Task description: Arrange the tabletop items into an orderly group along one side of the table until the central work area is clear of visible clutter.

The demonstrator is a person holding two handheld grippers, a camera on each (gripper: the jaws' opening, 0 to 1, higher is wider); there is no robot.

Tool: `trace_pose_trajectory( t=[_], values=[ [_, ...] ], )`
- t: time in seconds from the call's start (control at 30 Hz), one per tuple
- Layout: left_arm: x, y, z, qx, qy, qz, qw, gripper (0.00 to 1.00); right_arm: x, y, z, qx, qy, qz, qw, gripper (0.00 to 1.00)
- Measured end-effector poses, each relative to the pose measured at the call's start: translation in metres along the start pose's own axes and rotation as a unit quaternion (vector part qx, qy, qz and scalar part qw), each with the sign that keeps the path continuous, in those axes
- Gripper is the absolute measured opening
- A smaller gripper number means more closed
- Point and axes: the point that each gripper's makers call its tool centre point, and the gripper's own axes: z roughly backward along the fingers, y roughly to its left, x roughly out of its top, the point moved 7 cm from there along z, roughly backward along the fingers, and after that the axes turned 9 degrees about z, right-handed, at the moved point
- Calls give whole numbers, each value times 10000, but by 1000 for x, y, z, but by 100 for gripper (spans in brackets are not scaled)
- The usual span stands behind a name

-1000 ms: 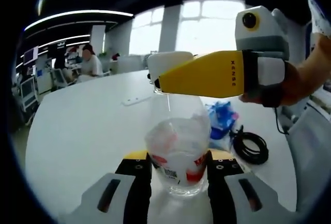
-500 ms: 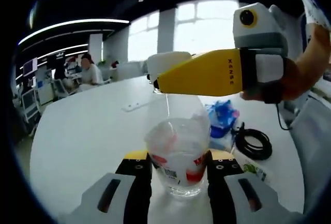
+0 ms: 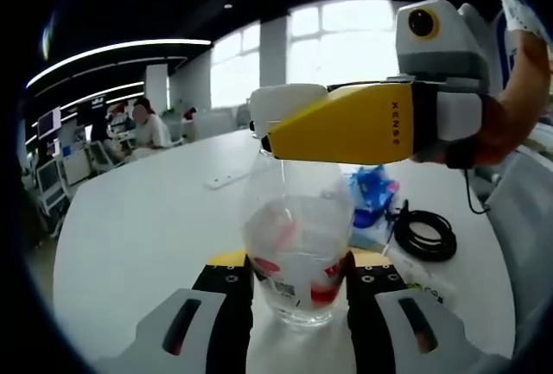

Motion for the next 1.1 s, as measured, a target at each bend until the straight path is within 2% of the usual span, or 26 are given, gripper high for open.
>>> trace_pose_trajectory(
  t=[0.13, 0.57, 0.8, 1.1],
  values=[
    [-2, -1, 1, -7, -8, -1, 10000, 38, 0, 3, 2, -52, 26, 104, 9999, 19],
    [-3, -4, 2, -40, -91, 203, 9997, 39, -2, 3, 8, -176, 60, 72, 9998, 19],
    [-8, -6, 2, -60, 15, 289, 9996, 45, -2, 3, 7, -166, 78, 74, 9998, 19],
    [-6, -6, 4, -28, 2, 252, 9997, 46, -1, 2, 7, -156, 145, -8, 9998, 19]
  ],
)
